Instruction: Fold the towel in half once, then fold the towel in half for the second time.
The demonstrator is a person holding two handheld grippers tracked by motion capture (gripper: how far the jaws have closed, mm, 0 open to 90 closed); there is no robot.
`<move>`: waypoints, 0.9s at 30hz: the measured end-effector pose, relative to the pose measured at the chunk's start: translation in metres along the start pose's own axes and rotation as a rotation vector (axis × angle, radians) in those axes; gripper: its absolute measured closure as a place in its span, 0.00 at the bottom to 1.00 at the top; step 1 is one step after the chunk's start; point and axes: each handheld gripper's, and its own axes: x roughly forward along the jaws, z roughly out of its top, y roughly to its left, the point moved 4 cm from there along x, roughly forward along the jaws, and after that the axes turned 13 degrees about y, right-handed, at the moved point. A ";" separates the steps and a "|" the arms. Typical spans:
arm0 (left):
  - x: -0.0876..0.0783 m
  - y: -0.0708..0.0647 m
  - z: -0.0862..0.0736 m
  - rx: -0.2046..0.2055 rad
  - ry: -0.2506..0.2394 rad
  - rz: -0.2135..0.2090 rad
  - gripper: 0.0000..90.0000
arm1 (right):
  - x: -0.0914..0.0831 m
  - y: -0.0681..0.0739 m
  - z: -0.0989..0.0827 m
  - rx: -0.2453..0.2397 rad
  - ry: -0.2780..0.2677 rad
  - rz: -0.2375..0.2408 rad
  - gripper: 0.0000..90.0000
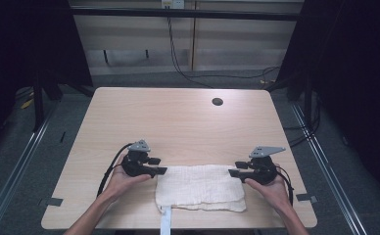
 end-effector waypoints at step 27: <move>-0.044 0.020 0.009 0.030 -0.148 0.051 0.64 | 0.055 0.115 0.066 -0.243 0.036 0.269 0.58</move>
